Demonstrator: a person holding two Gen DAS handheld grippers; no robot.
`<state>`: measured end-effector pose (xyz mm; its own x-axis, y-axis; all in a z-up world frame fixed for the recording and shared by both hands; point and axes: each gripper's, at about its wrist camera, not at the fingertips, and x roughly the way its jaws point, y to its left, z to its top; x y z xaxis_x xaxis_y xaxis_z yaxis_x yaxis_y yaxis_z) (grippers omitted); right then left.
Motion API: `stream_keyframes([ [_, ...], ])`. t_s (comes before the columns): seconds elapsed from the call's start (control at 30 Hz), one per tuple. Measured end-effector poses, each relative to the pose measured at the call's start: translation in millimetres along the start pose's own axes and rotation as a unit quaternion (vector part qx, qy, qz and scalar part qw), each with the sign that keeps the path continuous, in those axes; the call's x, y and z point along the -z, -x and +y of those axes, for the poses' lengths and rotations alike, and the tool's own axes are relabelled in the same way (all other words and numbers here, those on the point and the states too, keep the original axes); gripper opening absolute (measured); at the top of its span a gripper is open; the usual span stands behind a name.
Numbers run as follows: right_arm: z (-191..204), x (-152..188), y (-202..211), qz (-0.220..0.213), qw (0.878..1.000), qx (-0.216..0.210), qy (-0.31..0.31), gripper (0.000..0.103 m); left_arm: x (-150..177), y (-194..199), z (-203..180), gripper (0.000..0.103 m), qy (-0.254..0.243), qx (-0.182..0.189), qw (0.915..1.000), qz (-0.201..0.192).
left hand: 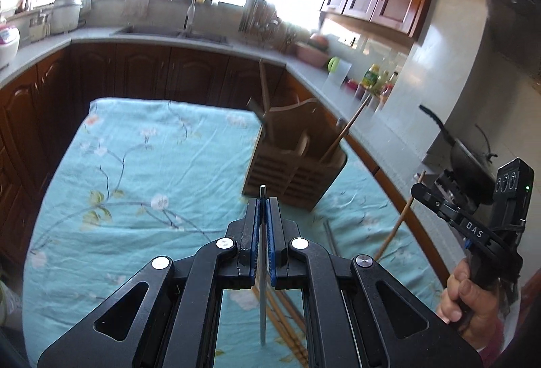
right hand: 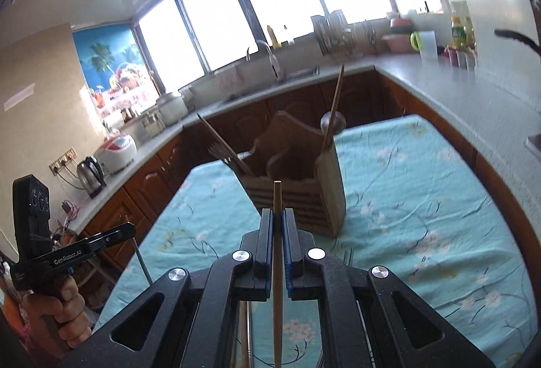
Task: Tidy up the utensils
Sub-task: 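Carry both held chopsticks upright toward the wooden holder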
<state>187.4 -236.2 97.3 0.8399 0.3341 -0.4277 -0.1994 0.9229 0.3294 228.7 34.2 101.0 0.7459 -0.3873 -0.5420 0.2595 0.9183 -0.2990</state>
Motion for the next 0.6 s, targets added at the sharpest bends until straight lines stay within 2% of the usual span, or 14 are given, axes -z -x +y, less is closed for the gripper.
stream_keyframes([
  [0.2,2,-12,12,-0.023,1.000,0.000,0.004,0.005,-10,12,-7,0.003,-0.005,-0.001,0.9998,-0.022],
  [0.6,-2,-24,20,-0.045,0.999,0.003,-0.002,0.005,-26,13,-18,0.003,-0.004,0.007,0.9990,-0.043],
])
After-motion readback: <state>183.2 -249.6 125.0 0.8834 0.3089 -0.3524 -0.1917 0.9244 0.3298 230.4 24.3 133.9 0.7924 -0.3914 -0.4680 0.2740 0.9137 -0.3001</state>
